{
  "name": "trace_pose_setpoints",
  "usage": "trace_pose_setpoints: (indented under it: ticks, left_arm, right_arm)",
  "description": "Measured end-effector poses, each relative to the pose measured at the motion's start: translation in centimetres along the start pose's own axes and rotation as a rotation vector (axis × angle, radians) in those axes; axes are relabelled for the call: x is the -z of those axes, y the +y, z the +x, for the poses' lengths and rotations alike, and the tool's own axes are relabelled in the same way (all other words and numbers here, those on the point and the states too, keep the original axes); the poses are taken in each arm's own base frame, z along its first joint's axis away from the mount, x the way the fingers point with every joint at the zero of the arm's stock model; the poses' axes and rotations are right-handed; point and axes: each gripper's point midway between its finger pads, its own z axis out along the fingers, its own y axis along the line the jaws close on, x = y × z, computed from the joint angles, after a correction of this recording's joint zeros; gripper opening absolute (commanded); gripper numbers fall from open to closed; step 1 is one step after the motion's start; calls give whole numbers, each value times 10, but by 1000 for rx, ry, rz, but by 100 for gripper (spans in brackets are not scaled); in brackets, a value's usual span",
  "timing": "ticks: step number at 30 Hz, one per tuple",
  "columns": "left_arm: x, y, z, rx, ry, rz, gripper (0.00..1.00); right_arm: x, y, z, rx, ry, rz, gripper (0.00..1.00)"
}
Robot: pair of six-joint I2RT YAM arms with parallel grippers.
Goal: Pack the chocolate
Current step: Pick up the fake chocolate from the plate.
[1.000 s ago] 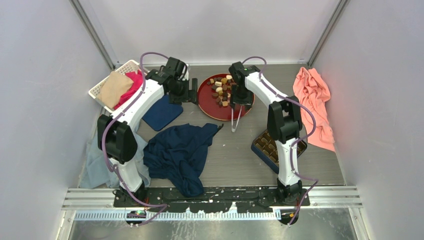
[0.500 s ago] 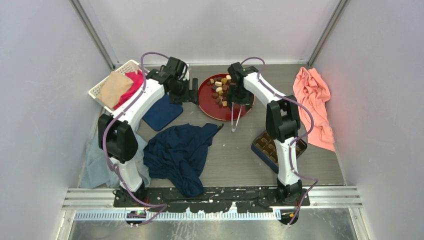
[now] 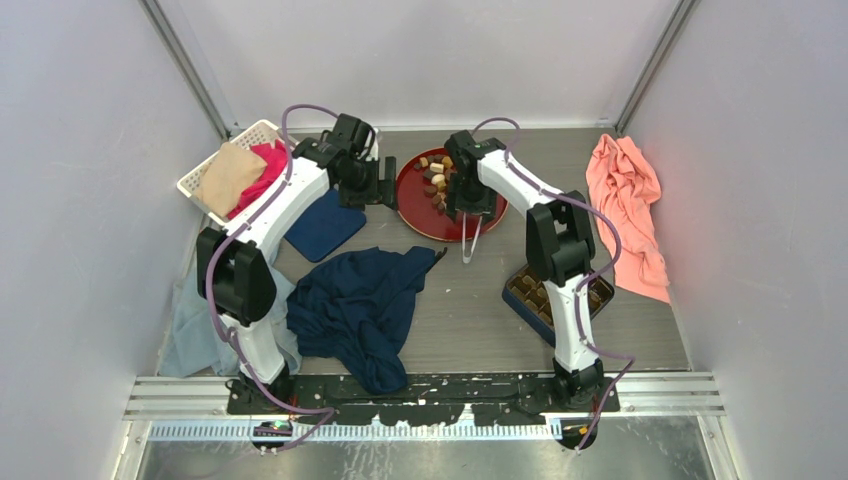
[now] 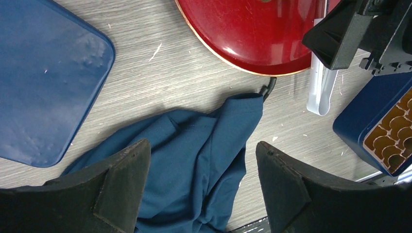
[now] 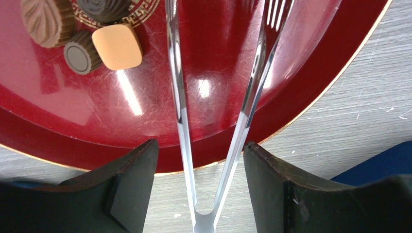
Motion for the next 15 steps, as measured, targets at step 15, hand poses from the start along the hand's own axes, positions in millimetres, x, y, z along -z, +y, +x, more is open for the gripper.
trace_pose_setpoints:
  ticks: [15]
  left_arm:
    - [0,0,1,-1,4,0,80]
  right_arm:
    - [-13,-5,1,-4,4,32,68]
